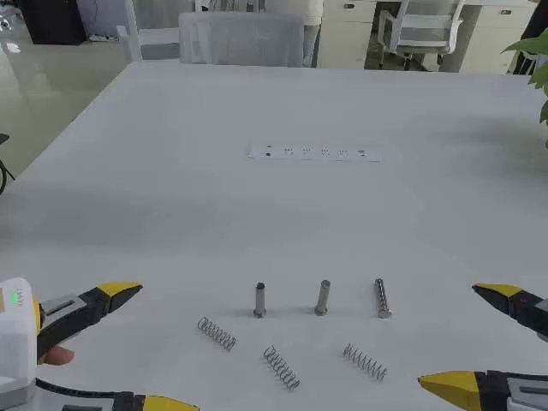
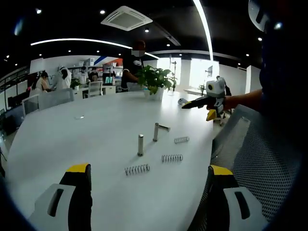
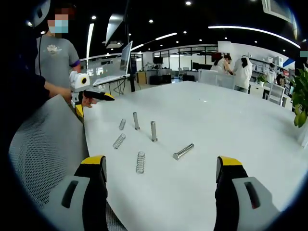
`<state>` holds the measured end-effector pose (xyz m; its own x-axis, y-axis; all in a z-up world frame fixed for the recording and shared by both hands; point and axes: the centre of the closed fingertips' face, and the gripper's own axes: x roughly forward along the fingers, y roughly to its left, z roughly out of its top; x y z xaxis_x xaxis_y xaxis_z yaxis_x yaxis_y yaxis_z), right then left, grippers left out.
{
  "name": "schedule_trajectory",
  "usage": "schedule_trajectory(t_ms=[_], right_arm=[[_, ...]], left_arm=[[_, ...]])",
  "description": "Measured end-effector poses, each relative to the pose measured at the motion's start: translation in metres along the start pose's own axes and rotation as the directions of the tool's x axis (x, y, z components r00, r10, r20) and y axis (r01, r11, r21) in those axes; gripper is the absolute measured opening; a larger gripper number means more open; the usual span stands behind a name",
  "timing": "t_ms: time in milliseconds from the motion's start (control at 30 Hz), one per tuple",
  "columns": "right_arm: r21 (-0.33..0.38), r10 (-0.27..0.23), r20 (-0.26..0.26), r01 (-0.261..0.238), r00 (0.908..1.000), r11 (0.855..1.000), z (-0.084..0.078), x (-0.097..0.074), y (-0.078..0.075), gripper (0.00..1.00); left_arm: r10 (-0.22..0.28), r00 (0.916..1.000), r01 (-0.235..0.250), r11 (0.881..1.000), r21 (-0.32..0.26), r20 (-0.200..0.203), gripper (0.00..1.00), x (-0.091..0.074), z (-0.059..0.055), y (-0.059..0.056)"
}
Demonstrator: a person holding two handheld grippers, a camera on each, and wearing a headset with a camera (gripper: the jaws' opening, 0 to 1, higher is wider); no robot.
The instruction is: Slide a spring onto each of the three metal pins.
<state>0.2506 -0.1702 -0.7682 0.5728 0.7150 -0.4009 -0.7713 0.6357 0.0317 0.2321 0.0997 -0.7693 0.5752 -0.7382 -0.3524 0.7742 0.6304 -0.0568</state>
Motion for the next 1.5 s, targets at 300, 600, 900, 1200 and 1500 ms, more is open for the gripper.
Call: schedule_trajectory(t_ms=[300,600,900,1200,1500], right_arm=[[0.008,-0.005,0.0,0.005,1.0,1.0,-0.0013,-0.0006,-0.0013,0.92],[0.019,-0.008,0.005,0.008,1.0,1.0,-0.0039,0.0016,-0.0005,0.92],[0.014,-0.008,0.006,0.008,0.9999,1.0,-0.0017,0.0014,-0.0014,0.91],[0.015,-0.009,0.007,0.008,0.9999,1.0,-0.0006,0.0044,-0.0004,0.91],[0.017,-0.008,0.006,0.007,1.0,1.0,-0.0001,0.0042,0.0005,0.9]], left_arm=[[0.005,1.0,-0.005,1.0,-0.007,0.006,0.97,-0.0021,-0.0016,-0.0004],[0.004,1.0,-0.004,1.0,-0.011,0.003,0.96,-0.0016,-0.0013,-0.0001],[0.009,0.9999,-0.009,1.0,-0.009,0.005,0.96,-0.0024,0.0,0.0017],[0.014,0.9998,-0.014,1.0,-0.011,0.011,0.95,-0.0038,-0.0004,0.0035],[0.016,0.9998,-0.016,1.0,-0.011,0.013,0.95,-0.005,-0.001,0.0057]])
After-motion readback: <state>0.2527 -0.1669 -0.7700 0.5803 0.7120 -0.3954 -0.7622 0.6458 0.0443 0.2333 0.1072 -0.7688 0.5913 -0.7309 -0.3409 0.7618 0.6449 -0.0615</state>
